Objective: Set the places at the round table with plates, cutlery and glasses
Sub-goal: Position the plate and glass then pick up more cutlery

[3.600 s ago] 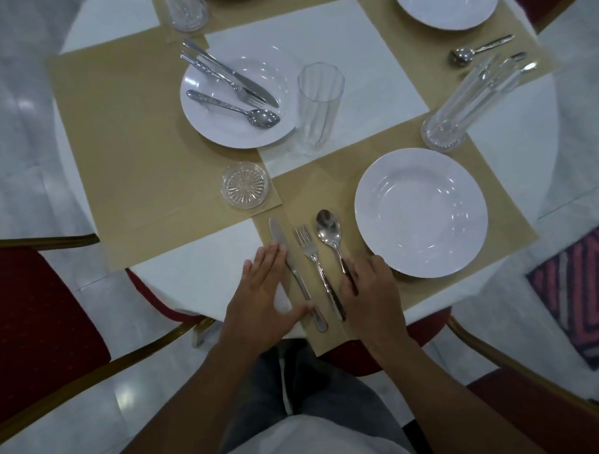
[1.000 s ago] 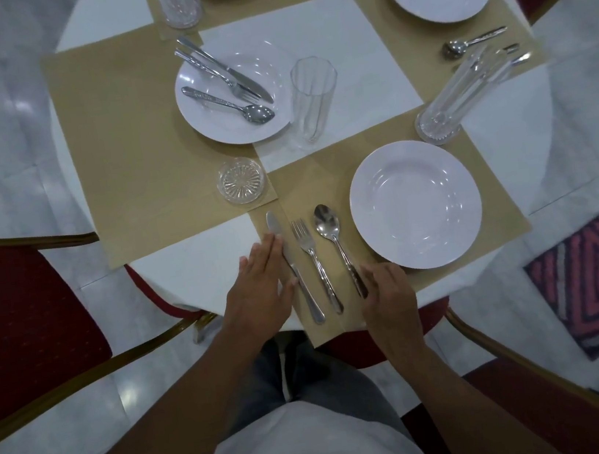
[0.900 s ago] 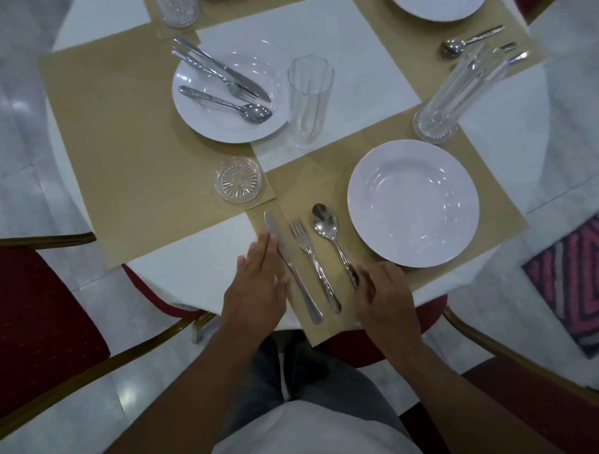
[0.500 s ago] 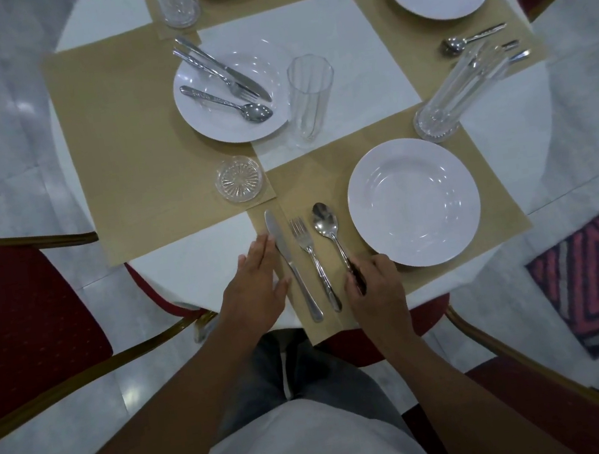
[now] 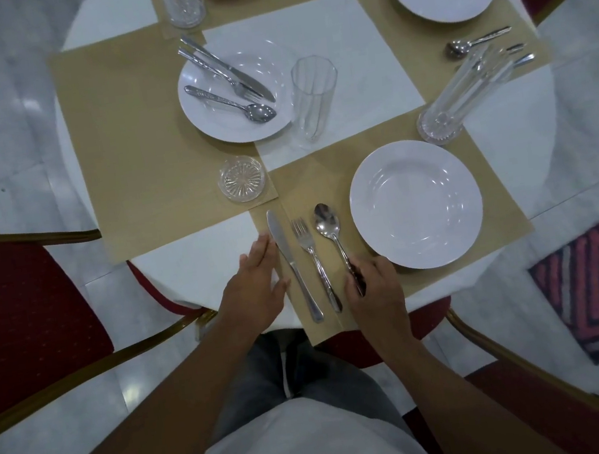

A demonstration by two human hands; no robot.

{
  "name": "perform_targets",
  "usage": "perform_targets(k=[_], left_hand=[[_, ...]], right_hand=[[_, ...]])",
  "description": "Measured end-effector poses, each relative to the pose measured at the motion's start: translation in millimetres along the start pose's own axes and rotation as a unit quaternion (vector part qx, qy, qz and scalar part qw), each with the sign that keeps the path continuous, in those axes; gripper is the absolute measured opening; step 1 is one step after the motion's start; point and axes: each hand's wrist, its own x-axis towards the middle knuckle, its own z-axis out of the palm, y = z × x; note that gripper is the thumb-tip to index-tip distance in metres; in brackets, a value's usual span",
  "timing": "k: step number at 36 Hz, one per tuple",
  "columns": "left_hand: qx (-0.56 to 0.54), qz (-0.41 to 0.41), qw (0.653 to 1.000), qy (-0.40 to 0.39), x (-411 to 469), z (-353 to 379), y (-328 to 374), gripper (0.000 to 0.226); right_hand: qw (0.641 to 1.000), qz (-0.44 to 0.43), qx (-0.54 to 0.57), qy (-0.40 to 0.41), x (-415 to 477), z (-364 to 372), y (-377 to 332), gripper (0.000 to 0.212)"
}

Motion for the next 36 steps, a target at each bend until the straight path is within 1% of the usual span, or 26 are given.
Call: perform_targets(k=[6, 10, 12, 16, 20, 22, 25, 26, 29, 31, 33, 36], left_hand=[[0.003, -0.003, 1.0, -0.002, -1.3, -2.3, 1.7, 0.079], [-0.001, -0.006, 1.0, -0.004, -1.3, -3.8, 1.9, 0.078], [0.002, -0.009, 1.0, -0.006, -1.7, -4.7, 2.7, 0.078], [-0.006, -0.003, 1.0, -0.005, -2.7, -8.4, 3.0, 0.073], [-0.037, 0.016, 0.999, 0.014, -1.1, -19.0, -2.4, 0.062], [-0.045, 0.016, 0.999, 0.025, -1.7, -25.0, -6.0, 0.056], [-0.033, 0.029, 0.998, 0.048, -5.7, -33.1, -16.0, 0.051], [-0.031, 0.032, 0.998, 0.055, -7.4, -35.9, -20.8, 0.05], [-0.013, 0.044, 0.996, 0.076, -12.3, -44.2, -38.6, 0.049], [0.008, 0.043, 0.996, 0.078, -14.0, -49.5, -51.7, 0.049], [0.025, 0.035, 0.997, 0.063, -14.8, -55.8, -65.1, 0.051], [0.048, 0.043, 0.996, 0.06, -19.1, -68.9, -85.9, 0.054]], right_hand=[[1.0, 0.006, 0.001, -0.005, 0.4, -1.6, -2.7, 0.024], [1.0, 0.002, -0.002, -0.003, -0.1, -0.4, -7.3, 0.019], [1.0, -0.008, -0.007, -0.019, -0.6, 0.5, -11.8, 0.021], [0.995, 0.028, 0.048, -0.076, 3.5, 2.9, -25.5, 0.034], [0.993, -0.022, 0.043, -0.106, 7.6, 10.1, -41.7, 0.033], [0.992, -0.066, 0.02, -0.109, 12.7, 14.2, -50.6, 0.031], [0.981, -0.167, -0.031, -0.097, 18.7, 24.0, -64.0, 0.019], [0.98, -0.167, -0.015, -0.105, 20.1, 26.9, -69.6, 0.018], [0.98, -0.144, 0.035, -0.13, 22.2, 36.4, -89.9, 0.025], [0.979, -0.143, 0.041, -0.14, 21.8, 43.2, -103.7, 0.03], [0.977, -0.142, 0.053, -0.15, 20.6, 49.5, -119.7, 0.032], [0.975, -0.121, 0.044, -0.182, 17.9, 61.9, -142.9, 0.037]])
